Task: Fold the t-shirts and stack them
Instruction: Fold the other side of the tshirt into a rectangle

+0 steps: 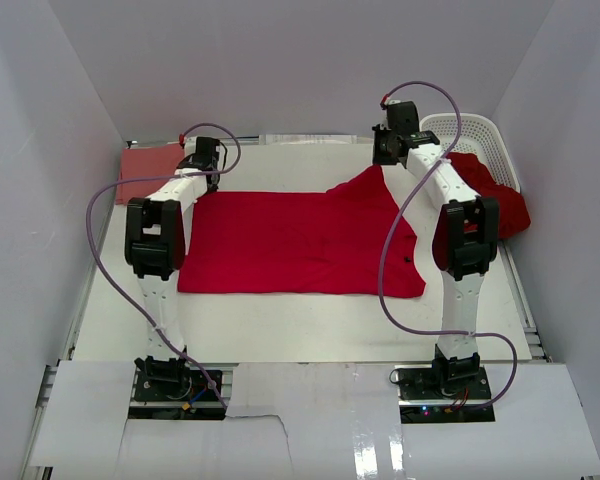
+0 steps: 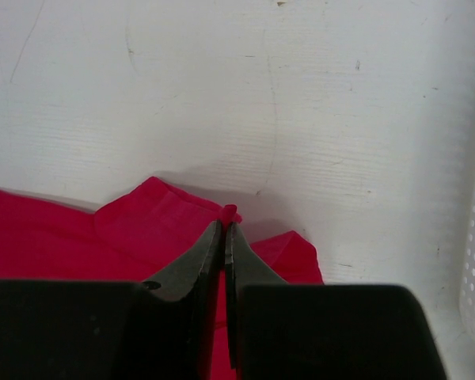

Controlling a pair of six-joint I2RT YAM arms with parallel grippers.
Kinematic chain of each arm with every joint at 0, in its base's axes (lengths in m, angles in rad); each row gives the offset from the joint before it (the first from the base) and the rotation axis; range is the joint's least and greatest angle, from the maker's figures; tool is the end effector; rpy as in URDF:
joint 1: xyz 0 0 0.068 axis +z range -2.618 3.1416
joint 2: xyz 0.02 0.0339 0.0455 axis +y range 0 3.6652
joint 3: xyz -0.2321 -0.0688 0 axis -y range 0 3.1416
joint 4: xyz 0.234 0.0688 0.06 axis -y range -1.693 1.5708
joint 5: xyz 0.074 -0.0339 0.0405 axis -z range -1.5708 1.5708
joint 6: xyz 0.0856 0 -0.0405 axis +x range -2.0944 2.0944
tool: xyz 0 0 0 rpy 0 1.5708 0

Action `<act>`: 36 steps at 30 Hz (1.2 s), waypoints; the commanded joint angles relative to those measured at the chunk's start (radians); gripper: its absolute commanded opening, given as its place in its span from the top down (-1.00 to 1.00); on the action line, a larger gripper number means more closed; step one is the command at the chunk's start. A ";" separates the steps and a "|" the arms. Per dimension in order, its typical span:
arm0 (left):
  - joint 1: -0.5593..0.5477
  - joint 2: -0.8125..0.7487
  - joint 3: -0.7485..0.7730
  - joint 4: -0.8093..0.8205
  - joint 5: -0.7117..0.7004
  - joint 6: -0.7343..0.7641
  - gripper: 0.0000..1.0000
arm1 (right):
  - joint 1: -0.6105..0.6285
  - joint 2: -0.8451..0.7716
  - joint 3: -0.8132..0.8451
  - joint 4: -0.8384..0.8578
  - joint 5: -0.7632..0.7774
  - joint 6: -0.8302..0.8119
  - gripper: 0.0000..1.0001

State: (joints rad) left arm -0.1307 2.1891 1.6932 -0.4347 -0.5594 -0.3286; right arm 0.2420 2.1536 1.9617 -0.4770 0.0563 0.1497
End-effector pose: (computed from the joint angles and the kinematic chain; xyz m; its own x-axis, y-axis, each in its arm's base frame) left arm 0.4783 -0.0171 0.1265 -0.6868 -0.1856 -0.7027 -0.4495 0.8682 0.2100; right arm 0.5002 0.1185 0.2227 -0.6246 -0.0008 -0.7809 -0.1044 0.9911 0.0825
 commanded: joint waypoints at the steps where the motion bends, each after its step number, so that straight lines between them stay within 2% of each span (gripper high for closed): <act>1: 0.026 -0.006 0.017 -0.015 0.065 -0.038 0.13 | -0.003 0.012 0.043 0.000 -0.007 -0.007 0.85; 17: 0.089 0.103 0.105 -0.012 0.302 -0.049 0.28 | -0.003 0.020 0.026 0.006 0.004 -0.015 0.85; 26: 0.092 0.127 0.114 -0.015 0.288 -0.052 0.22 | -0.003 0.025 0.025 0.006 0.000 -0.015 0.85; 28: 0.091 0.132 0.118 -0.015 0.288 -0.049 0.31 | -0.003 0.023 0.025 0.006 -0.001 -0.013 0.85; 31: 0.100 0.155 0.135 -0.019 0.312 -0.049 0.62 | -0.003 0.022 0.020 0.006 -0.003 -0.013 0.85; 33: 0.105 0.169 0.144 -0.032 0.326 -0.052 0.72 | -0.003 0.019 0.017 0.006 -0.009 -0.013 0.85; 35: 0.109 0.185 0.157 -0.041 0.348 -0.050 0.95 | -0.004 0.017 0.016 0.008 -0.013 -0.012 0.85; 36: 0.111 0.187 0.161 -0.047 0.349 -0.050 1.00 | -0.003 0.015 0.013 0.008 -0.015 -0.010 0.85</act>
State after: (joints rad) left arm -0.0357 2.3287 1.8462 -0.4351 -0.2565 -0.3756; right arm 0.2424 2.1670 1.9617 -0.4770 0.0494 0.1486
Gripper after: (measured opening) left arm 0.035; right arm 0.086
